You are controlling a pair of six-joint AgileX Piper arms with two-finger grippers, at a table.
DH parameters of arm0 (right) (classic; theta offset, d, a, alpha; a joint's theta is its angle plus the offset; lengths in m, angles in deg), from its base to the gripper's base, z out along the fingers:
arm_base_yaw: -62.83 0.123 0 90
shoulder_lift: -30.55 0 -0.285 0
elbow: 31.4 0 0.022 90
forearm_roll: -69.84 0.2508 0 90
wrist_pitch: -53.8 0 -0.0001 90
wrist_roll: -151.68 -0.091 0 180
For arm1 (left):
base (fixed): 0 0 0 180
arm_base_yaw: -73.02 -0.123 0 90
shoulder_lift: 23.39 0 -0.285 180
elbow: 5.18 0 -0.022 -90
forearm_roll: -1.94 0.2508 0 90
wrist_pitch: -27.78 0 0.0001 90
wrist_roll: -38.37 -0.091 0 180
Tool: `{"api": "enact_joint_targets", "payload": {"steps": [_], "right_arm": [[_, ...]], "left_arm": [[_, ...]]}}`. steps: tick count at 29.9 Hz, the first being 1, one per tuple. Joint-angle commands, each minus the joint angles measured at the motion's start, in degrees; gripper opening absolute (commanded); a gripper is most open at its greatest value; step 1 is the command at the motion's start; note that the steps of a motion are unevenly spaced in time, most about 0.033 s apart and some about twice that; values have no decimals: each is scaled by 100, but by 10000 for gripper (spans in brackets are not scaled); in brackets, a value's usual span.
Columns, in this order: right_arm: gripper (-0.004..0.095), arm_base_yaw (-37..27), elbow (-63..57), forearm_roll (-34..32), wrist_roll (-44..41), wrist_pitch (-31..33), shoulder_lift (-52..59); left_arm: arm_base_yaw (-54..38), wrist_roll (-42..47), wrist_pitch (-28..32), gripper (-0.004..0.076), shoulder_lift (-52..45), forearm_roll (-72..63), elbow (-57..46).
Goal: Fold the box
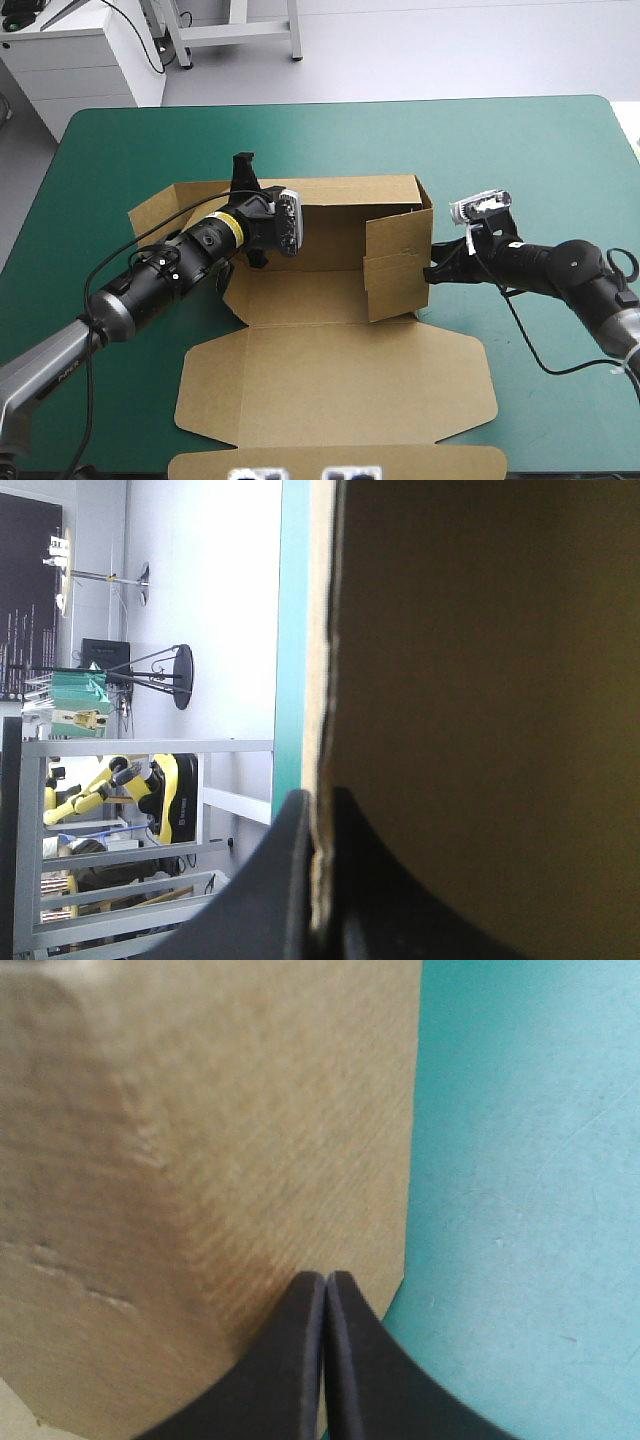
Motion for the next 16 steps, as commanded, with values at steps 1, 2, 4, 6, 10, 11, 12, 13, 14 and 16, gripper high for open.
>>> {"api": "enact_joint_targets", "payload": {"steps": [1, 2, 4, 6, 10, 11, 12, 13, 14, 16], "right_arm": [[-17, -65, -157, 919, 923, -144, 186], [-12, -65, -186, 905, 937, -143, 186], [41, -65, -212, 674, 937, -86, 186], [157, -65, -212, 456, 937, 121, 186], [527, -65, -212, 277, 913, 359, 186], [580, -65, -212, 278, 913, 381, 186], [619, -65, -212, 278, 913, 438, 186], [620, -65, -212, 278, 924, 492, 186], [618, -65, -212, 278, 974, 597, 186], [617, -65, -212, 278, 1001, 729, 186]], "left_arm": [[7, 113, 414, -8, -185, -71, 149], [7, 113, 414, -8, -185, -71, 149], [7, 113, 414, -8, -185, -71, 149], [7, 113, 414, -8, -185, -71, 149], [7, 113, 414, -8, -185, -71, 149], [7, 113, 414, -8, -185, -71, 149], [7, 113, 414, -8, -185, -71, 149], [7, 113, 414, -8, -185, -71, 149], [7, 113, 414, -8, -185, -71, 149], [7, 113, 414, -8, -185, -71, 149]]}}
